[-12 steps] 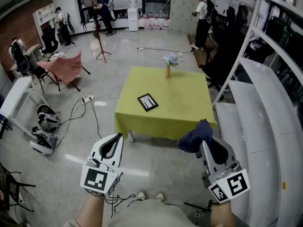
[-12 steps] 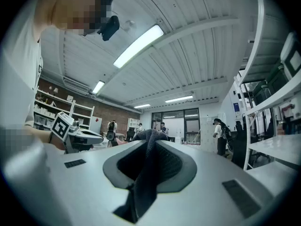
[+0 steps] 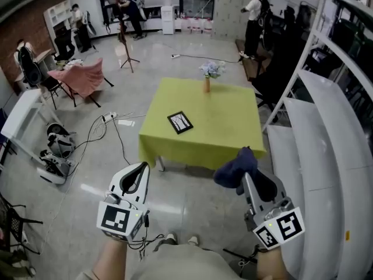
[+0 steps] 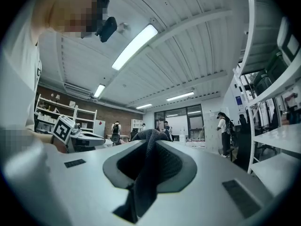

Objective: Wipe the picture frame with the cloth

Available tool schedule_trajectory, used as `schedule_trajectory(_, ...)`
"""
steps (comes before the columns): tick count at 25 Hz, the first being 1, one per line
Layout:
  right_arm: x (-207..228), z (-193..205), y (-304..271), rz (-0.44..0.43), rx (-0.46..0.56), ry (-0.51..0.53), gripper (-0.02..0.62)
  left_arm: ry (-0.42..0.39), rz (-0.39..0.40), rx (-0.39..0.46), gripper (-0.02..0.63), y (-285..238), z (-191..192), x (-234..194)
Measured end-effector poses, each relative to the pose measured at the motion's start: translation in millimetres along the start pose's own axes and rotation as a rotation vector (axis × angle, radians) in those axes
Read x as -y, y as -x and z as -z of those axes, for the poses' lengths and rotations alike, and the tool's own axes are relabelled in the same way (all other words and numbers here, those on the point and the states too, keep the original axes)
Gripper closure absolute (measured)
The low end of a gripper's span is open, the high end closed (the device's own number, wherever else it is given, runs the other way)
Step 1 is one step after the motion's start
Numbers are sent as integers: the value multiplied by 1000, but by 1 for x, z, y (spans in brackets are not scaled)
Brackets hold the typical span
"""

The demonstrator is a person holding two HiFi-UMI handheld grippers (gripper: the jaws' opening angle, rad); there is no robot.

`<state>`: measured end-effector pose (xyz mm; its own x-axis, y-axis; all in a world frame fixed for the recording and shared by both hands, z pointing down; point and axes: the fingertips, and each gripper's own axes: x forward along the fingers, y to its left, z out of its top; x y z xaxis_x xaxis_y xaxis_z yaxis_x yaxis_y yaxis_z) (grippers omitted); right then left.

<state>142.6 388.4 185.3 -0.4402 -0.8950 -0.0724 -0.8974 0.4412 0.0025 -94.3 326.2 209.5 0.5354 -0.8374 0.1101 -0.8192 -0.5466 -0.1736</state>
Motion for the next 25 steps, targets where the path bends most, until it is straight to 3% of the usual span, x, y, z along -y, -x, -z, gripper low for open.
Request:
schedule_trajectory(14,27,21,-12,-64,4,-28,532,-9,-30,31,600,-22,6,19)
schedule_trajectory(19,29,37,-41,-101,-5,-23,532,-7,-62,35,600,-40,15,3)
schedule_trajectory(25,35,62,-86,-118,-34,-26,532,4,-47,32,600,-74,36,-22)
